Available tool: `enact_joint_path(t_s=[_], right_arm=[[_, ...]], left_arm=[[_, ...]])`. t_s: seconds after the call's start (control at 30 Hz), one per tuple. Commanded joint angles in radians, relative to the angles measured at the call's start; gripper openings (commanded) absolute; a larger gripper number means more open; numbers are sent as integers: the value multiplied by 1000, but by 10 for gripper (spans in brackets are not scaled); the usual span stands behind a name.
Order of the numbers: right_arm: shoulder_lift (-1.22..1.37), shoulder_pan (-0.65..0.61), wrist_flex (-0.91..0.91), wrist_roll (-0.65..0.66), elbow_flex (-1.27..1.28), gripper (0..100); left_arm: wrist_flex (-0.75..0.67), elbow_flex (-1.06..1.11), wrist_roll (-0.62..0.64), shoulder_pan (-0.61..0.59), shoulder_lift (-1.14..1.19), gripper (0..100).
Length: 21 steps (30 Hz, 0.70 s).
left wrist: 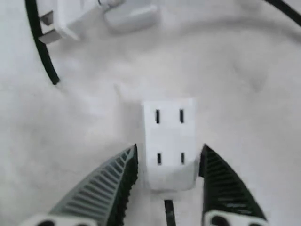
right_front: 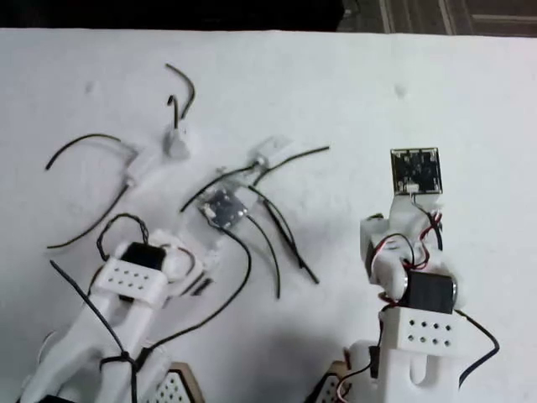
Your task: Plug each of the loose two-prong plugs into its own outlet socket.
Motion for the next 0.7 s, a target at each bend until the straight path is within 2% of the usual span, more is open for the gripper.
enact_joint_path(t_s=[0.0, 0.17, 0.37, 0.57, 0.67], right_arm=[[2, -12, 1, 12, 5, 244], [2, -48, 5, 12, 6, 244], [2, -110, 7, 3, 6, 244], [4, -328, 1, -35, -2, 243], [8, -481, -4, -60, -2, 243]], left_arm=[[-26, -11, 78, -8, -42, 295], [81, -140, 86, -64, -42, 298], [226, -324, 78, -275, -42, 294], [222, -285, 86, -469, -42, 294], [163, -227, 132, -564, -42, 294]])
